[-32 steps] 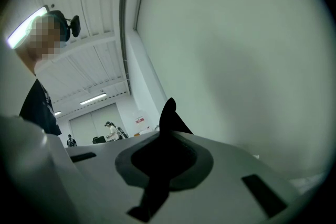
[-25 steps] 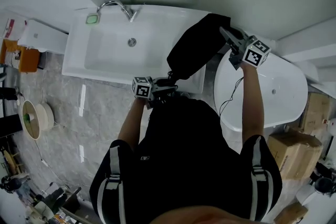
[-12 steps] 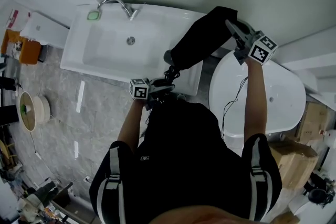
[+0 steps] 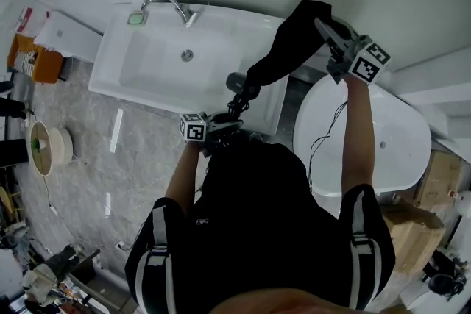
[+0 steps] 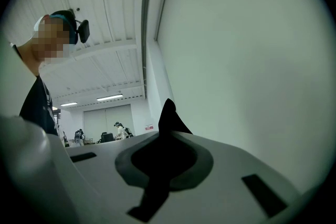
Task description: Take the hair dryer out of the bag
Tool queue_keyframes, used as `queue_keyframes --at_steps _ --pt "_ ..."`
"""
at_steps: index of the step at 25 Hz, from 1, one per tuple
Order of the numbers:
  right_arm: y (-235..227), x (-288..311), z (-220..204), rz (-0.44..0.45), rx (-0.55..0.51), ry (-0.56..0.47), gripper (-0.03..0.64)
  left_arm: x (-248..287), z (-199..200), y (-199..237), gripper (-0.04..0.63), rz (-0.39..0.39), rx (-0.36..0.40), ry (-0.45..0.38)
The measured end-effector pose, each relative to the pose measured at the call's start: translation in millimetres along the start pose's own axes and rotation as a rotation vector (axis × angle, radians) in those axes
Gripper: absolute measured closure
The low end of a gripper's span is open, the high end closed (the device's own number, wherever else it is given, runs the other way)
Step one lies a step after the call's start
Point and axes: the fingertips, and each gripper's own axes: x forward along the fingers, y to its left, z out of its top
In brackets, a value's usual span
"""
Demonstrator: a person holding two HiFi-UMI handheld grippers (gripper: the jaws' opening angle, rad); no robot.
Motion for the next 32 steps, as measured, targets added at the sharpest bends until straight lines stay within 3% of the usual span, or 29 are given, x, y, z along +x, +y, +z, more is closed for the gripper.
queue_keyframes --at_steps 5,17,25,32 --pt "8.2 12.7 0.3 0.061 0.009 -0.001 0.552 -1.7 2.9 3.8 0.397 0.013 -0.006 -0.031" --pt "61.2 29.9 -144.5 0.145 0.219 0.182 0.552 -4.1 38.9 -9.9 0.397 0.023 0.024 -0.131" --pt "84.4 14.0 -214.5 0.143 0.295 0.264 0.552 5.7 60.0 -14.3 0.397 0.010 0.057 -0.164" --pt "99.6 4.5 -250.1 0.132 0.354 0.306 0.552 8.6 61.9 -14.8 0.397 -0.002 0.058 -0.151"
